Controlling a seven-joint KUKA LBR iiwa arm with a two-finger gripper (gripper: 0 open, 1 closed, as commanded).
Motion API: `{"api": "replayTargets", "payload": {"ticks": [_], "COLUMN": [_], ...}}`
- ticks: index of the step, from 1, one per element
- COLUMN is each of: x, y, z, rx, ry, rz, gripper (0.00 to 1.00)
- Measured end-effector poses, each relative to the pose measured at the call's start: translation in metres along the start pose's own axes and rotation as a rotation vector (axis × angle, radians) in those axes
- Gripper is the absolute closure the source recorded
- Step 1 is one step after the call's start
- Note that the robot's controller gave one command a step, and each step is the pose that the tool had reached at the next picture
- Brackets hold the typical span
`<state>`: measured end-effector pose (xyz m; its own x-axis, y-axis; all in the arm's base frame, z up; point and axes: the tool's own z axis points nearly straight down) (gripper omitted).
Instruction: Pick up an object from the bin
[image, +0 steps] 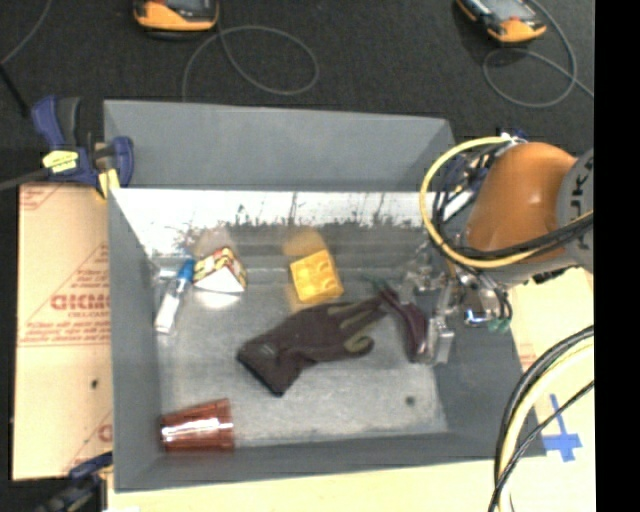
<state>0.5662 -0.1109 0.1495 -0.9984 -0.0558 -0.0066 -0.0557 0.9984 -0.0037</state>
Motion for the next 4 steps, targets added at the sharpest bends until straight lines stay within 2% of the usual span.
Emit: {"api": "replayTargets", "payload": {"ticks": [1, 2, 3, 4], "x": [-0.009, -0.025, -0.026, -0.023], "y": [0.016, 0.039, 0.055, 0.089], "z": [0.010, 0.033, 0.046, 0.070], "rx": [-0.002, -0.001, -0.001, -0.001], "ry": [0.001, -0.003, 0.001, -0.005], "rz": [0.007, 0.132, 0.075, 0.347], "gripper": [0.00, 0.00, 0.00, 1.00]}}
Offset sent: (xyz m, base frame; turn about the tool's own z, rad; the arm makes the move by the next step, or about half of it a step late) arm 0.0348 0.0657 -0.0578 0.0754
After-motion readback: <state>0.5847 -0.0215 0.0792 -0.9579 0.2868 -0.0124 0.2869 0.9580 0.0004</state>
